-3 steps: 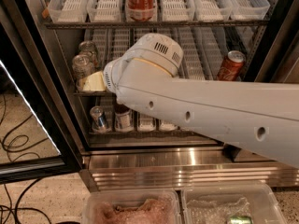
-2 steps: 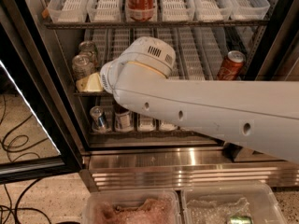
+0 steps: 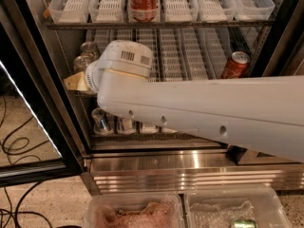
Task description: Pick 7up can from middle shelf of fridge
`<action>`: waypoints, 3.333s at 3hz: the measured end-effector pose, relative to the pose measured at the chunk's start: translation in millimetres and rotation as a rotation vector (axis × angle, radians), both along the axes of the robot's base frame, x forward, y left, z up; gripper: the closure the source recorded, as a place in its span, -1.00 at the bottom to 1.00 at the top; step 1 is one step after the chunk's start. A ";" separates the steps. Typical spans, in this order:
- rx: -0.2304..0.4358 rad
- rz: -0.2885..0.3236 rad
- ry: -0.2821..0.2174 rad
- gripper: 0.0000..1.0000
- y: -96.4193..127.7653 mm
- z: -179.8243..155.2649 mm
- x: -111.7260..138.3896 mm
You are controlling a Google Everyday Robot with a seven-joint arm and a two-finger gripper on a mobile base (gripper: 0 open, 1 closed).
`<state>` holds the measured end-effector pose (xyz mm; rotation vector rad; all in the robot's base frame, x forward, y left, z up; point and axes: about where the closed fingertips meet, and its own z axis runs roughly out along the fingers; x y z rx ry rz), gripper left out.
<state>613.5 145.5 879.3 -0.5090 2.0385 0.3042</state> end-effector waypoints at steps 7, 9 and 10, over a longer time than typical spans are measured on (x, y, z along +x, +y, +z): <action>-0.245 0.031 -0.190 -1.00 28.8 -14.1 25.7; -0.250 0.036 -0.195 -0.22 29.5 -13.1 25.8; -0.234 0.060 -0.207 -0.32 40.9 -9.8 27.2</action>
Offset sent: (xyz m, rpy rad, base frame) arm 0.0008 -0.0071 0.0073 -0.0372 -0.0519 -0.0025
